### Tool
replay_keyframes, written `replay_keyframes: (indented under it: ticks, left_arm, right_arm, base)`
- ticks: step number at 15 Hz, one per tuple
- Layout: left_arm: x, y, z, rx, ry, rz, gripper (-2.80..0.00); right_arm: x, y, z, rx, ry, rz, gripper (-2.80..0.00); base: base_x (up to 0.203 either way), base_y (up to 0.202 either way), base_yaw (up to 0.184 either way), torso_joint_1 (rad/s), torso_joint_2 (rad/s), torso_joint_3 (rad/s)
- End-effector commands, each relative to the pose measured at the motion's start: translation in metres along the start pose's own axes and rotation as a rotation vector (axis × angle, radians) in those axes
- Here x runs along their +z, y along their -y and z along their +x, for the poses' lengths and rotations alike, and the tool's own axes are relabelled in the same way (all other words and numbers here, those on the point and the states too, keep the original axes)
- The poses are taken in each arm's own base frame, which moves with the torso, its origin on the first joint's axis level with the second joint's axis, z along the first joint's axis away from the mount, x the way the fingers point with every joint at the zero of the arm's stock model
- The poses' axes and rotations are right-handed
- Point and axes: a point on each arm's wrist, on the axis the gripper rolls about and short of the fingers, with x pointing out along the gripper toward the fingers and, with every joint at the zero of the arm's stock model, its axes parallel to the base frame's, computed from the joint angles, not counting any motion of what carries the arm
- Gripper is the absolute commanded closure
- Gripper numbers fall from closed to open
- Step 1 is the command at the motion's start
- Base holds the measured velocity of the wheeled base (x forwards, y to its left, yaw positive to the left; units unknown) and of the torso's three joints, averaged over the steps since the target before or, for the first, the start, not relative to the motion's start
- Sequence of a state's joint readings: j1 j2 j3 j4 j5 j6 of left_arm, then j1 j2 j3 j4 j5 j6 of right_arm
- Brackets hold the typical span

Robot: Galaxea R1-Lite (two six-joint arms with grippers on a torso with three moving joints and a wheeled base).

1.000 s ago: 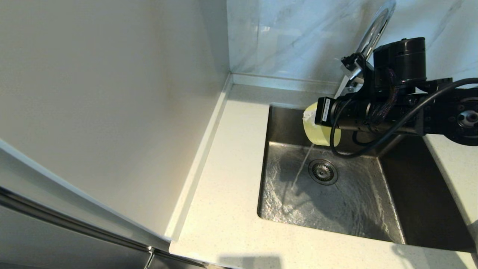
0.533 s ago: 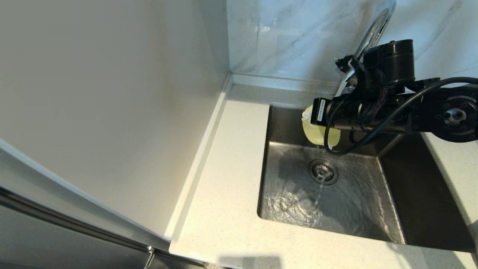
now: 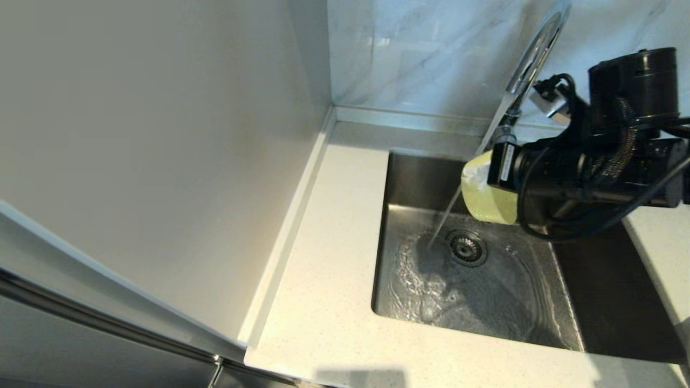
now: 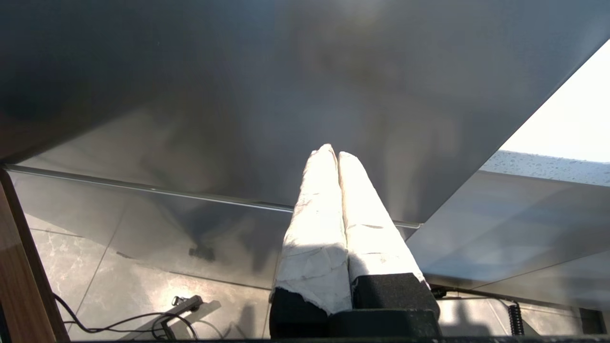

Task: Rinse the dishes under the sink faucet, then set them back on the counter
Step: Rinse the bowl

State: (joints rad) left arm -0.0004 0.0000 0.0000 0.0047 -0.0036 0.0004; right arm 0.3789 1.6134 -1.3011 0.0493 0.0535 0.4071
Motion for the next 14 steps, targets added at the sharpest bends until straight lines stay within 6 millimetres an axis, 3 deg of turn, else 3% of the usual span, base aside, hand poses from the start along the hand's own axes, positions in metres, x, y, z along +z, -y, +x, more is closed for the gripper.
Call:
replay_keyframes:
  ticks: [1,5,10,14]
  left_arm:
    - [0.0,0.0,0.0,0.0,0.0,0.0,0.0]
    - [0.0,0.0,0.0,0.0,0.0,0.0,0.0]
    - [0.0,0.0,0.0,0.001,0.0,0.0,0.0]
    - [0.0,0.0,0.0,0.001,0.0,0.0,0.0]
  right_arm:
    - [0.008,0.013,-0.029,0.0,0.047,0.066,0.0]
    - [0.028,0.059,-0.045,0.079,0.044,0.346,0.0]
    - [0.061,0.119,-0.079,0.422,-0.025,0.728,0.0]
    - [0.076,0.132,-0.097,0.584,0.03,0.827,0.0]
  base:
    - [0.0,0.0,0.0,0.0,0.0,0.0]
    - [0.0,0.0,0.0,0.0,0.0,0.0]
    - [0.0,0.0,0.0,0.0,0.0,0.0]
    - [0.0,0.0,0.0,0.0,0.0,0.0]
